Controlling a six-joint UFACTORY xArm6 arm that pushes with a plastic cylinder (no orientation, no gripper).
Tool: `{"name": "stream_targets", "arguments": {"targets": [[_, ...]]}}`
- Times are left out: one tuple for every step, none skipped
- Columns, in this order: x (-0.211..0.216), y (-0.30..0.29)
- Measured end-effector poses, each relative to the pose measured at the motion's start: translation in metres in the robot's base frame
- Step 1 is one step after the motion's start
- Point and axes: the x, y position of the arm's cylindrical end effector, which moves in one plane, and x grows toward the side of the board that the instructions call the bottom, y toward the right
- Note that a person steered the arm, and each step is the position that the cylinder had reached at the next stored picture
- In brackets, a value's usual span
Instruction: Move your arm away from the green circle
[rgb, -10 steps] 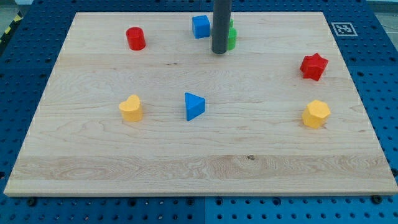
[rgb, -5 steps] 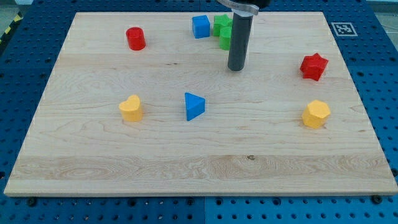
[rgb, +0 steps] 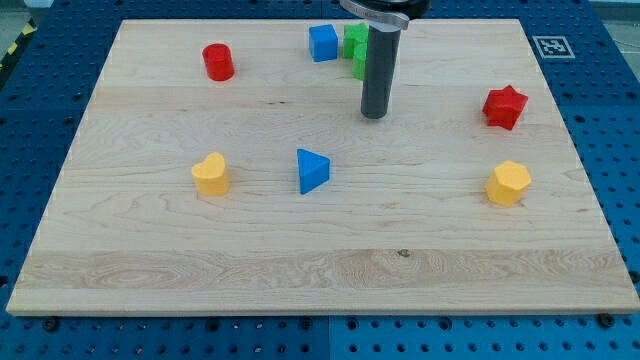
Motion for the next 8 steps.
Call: {"name": "stream_targets", "arguments": {"targets": [[0.000, 0.000], [-0.001, -0.006], [-0.019, -0.024], [-0.026, -0.024], [-0.026, -0.030], [-0.025, -0.035], [-0.001, -0.017], [0.000, 0.007]]}}
